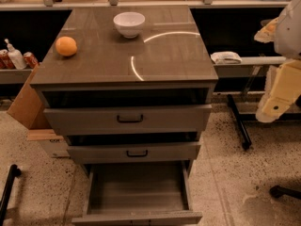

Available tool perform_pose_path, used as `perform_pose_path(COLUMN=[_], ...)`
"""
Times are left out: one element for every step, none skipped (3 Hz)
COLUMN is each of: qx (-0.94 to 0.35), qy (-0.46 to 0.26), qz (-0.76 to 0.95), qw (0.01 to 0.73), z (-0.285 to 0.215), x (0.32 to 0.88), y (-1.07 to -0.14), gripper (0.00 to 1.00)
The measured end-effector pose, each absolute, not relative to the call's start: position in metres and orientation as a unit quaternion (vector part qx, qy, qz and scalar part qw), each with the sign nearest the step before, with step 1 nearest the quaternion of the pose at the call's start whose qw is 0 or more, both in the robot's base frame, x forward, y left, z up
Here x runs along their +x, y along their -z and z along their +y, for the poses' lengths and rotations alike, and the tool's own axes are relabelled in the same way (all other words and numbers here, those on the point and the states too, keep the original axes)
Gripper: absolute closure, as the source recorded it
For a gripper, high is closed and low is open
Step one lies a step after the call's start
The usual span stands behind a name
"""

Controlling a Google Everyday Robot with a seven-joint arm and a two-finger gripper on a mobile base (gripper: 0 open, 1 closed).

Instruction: Close bottom drawer

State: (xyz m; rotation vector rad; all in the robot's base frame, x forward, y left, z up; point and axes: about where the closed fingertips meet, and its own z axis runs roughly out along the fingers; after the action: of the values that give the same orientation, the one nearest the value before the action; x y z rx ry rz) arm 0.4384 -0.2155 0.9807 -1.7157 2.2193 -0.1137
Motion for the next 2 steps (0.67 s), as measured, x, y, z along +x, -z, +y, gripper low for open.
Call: perform_pose_path(qx=[-0.603, -0.598], qy=[0.040, 0.026], qz=[0.779, 0.783], qw=[0.166, 0.169], z=[-0.2154, -0.2151], x=[0.4384, 0.4378], y=[-0.9807, -0.9725], gripper=[0.00, 0.00])
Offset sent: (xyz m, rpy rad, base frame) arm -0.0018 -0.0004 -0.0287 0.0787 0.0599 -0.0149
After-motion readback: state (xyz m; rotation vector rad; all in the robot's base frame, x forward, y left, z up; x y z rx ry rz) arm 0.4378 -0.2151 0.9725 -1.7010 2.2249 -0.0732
